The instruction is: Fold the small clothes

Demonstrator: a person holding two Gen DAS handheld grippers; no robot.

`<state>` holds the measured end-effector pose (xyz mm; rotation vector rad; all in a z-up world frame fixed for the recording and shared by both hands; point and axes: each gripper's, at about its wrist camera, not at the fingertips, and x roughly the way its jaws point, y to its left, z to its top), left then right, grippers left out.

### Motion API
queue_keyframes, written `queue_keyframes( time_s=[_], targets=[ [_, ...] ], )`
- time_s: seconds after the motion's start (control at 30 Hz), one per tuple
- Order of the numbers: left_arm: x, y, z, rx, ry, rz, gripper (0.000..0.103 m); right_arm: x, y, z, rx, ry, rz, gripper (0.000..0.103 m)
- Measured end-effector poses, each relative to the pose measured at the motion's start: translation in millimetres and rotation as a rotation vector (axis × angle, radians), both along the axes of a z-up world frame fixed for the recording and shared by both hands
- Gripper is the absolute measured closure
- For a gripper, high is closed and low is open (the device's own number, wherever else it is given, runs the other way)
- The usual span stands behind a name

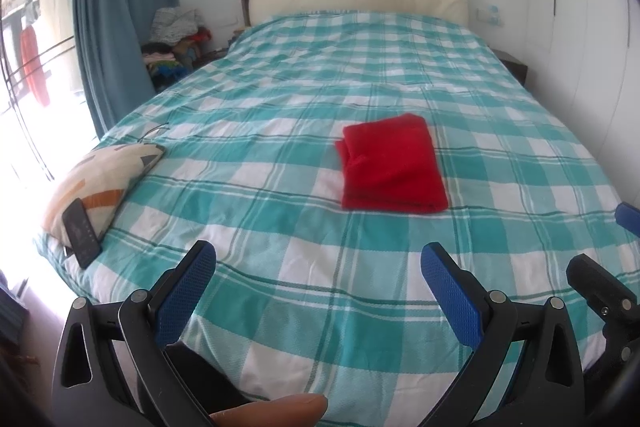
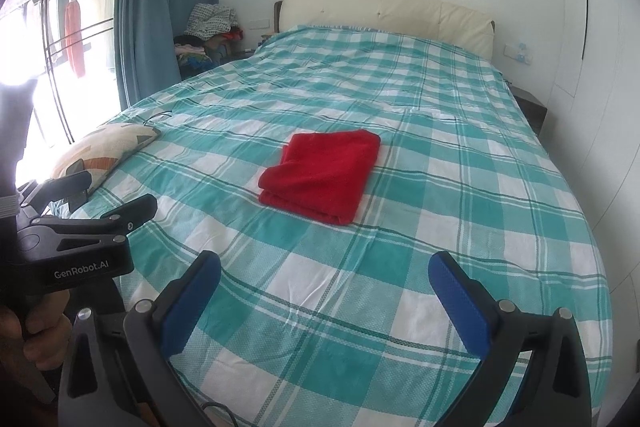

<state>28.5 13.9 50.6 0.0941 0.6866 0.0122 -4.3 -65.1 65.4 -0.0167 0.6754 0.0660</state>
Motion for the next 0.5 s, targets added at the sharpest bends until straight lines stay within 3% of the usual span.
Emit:
queue_keyframes(
  time_s=[0.5],
  targets=[
    [0.4, 3.5, 7.0, -0.028, 0.014, -0.004, 0.000, -3.9, 2.4, 2.8, -0.001, 0.014, -0.009, 0.001]
  ],
)
